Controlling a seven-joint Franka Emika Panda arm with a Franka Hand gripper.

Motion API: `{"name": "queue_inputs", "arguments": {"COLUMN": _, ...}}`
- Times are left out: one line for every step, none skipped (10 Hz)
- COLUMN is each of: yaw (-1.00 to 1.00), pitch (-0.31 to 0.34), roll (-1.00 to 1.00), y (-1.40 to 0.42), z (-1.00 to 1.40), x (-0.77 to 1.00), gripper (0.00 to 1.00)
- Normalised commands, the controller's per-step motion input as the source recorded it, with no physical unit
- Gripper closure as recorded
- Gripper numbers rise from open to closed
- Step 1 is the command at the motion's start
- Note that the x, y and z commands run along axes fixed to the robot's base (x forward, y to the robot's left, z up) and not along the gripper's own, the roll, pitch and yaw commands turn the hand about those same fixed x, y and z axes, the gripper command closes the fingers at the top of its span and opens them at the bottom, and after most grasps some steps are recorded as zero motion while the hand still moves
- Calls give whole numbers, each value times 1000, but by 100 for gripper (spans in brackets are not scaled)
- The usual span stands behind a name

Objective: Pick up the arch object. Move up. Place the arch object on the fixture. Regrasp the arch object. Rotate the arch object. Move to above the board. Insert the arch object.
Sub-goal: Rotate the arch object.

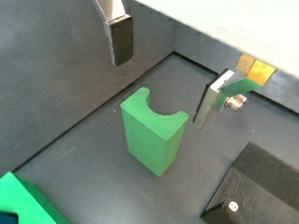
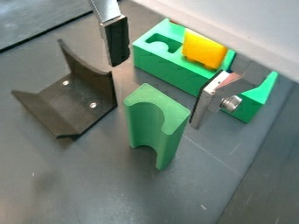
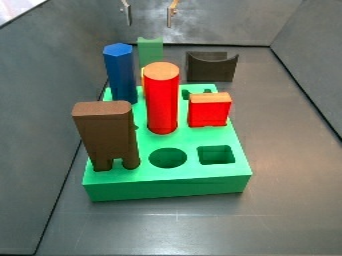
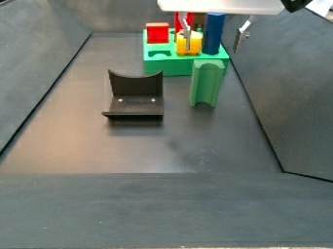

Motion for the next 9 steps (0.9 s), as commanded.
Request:
{"name": "queue_inputs", "arguments": {"yaw": 228, "pitch": 44, "roll": -14, "y": -1, "z": -7, "x": 22, "gripper": 0}}
{"name": "queue_inputs", "arguments": {"yaw": 125, "pitch": 43, "roll": -14, "y": 0, "z": -1000, "x": 0, "gripper": 0}}
{"name": "queue_inputs", "arguments": {"yaw": 80, "pitch": 34, "roll": -13, "y": 0, "z": -1000, "x": 7, "gripper": 0}}
{"name": "queue_inputs", "arguments": {"yaw": 60, "pitch": -6, "roll": -11, "y": 1, "z": -1000, "x": 31, "gripper": 0}}
{"name": "queue_inputs", "arguments": {"yaw": 55, "pitch": -17, "roll": -13, "y": -1, "z": -1000, "x": 35, "gripper": 0}}
{"name": "queue_inputs", "arguments": {"yaw": 52, "pitch": -24, "roll": -16, "y": -4, "z": -855, "x": 34, "gripper": 0}}
{"name": "queue_inputs", "arguments": {"yaw": 51, "pitch": -29, "roll": -19, "y": -7, "z": -700, "x": 36, "gripper": 0}}
{"name": "queue_inputs", "arguments": {"yaw": 51, "pitch": -27, "roll": -24, "y": -9, "z": -495, "x": 36, "gripper": 0}}
{"name": "queue_inputs", "arguments": {"yaw": 51, "pitch": -28, "roll": -27, "y": -10, "z": -346, "x": 41, "gripper": 0}}
